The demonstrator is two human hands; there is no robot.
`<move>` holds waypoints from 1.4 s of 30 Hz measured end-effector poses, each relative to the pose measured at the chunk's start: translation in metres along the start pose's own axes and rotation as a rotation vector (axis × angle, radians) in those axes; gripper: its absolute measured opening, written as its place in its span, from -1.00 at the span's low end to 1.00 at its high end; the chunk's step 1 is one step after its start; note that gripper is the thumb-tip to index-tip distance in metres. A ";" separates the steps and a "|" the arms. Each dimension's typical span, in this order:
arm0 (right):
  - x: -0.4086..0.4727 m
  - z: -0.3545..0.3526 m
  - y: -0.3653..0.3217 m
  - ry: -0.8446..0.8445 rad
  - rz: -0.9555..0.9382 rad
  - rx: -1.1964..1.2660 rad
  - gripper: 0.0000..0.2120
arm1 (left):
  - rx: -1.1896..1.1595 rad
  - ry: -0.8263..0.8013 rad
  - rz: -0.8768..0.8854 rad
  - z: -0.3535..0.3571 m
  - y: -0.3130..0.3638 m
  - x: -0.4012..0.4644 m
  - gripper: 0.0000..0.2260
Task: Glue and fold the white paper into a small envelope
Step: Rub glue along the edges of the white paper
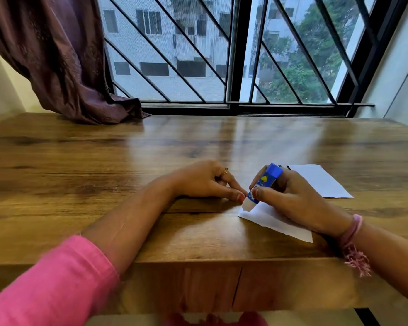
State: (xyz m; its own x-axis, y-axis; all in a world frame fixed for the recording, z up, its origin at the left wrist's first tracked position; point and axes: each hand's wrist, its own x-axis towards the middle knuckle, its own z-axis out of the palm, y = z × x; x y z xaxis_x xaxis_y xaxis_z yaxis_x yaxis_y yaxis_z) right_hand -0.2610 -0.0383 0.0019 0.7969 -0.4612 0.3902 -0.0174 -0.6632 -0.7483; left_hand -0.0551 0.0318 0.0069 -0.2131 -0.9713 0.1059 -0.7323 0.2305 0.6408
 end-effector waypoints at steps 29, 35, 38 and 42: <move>-0.002 0.002 0.000 -0.080 -0.080 -0.143 -0.64 | -0.012 -0.011 -0.024 -0.003 0.003 -0.002 -0.91; -0.001 0.001 0.001 -0.035 -0.055 -0.132 -0.71 | -0.005 -0.010 -0.019 -0.004 0.003 -0.002 -0.89; -0.002 0.003 0.000 -0.068 -0.083 -0.140 -0.64 | 0.007 -0.007 -0.023 -0.005 0.003 -0.002 -0.88; -0.001 0.002 0.002 -0.037 -0.065 -0.125 -0.76 | 0.015 -0.006 -0.048 -0.006 0.004 -0.004 -0.85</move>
State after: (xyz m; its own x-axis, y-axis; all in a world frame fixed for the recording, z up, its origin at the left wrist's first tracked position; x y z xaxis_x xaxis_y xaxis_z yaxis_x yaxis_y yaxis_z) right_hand -0.2612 -0.0379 -0.0008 0.8206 -0.3945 0.4136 -0.0384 -0.7600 -0.6488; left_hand -0.0529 0.0357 0.0137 -0.1811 -0.9809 0.0708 -0.7514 0.1845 0.6335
